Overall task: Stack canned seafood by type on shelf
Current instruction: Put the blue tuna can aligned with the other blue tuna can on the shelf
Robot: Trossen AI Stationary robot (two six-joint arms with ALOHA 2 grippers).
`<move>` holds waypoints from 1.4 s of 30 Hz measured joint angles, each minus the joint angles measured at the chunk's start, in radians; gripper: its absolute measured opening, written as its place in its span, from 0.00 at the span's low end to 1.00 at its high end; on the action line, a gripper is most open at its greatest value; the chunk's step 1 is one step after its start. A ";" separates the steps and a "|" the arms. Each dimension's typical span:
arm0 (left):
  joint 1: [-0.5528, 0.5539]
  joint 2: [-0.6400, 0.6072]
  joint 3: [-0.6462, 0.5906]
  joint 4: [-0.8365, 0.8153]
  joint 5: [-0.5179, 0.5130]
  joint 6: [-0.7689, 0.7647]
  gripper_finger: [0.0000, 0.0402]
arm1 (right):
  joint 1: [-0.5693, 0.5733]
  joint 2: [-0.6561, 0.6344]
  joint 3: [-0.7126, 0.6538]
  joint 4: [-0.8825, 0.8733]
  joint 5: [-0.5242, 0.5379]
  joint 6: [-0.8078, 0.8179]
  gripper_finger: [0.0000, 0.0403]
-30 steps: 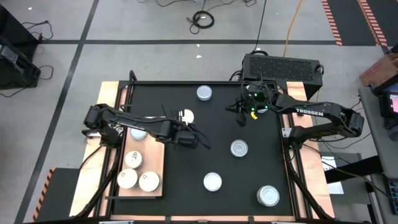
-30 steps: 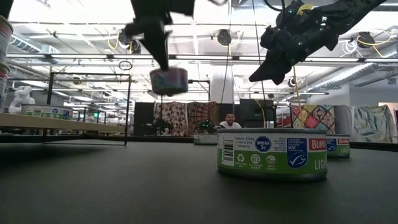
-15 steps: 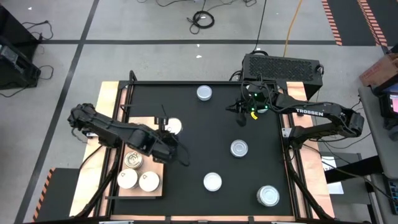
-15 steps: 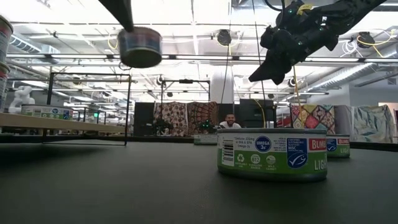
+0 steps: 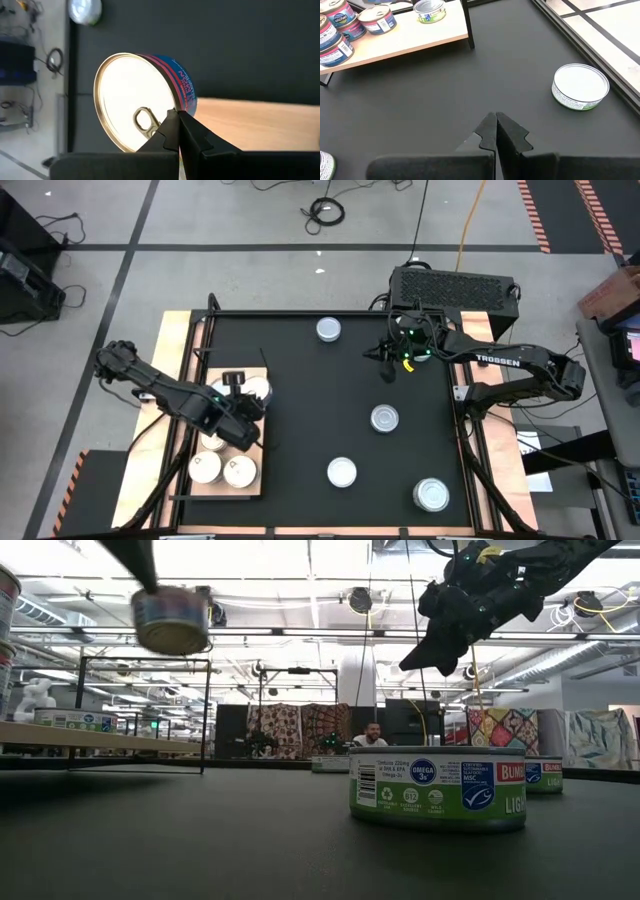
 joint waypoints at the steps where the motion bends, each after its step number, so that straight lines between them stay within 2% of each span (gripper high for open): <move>1: -0.005 -0.004 -0.020 -0.002 0.015 -0.015 0.00 | 0.000 0.000 0.000 0.000 0.000 0.002 0.00; 5: -0.018 -0.009 -0.092 0.007 0.075 -0.039 0.00 | 0.000 0.000 0.000 0.000 0.000 0.006 0.00; 10: -0.016 -0.009 -0.169 0.054 0.096 -0.033 0.00 | 0.000 0.000 0.000 0.000 0.000 0.024 0.00; 17: -0.018 -0.009 -0.224 0.133 0.176 -0.037 0.00 | 0.000 0.000 0.000 0.000 0.000 0.037 0.00; 42: -0.021 -0.009 -0.234 0.140 0.277 -0.039 0.02 | 0.000 0.000 0.000 0.000 0.000 0.037 0.00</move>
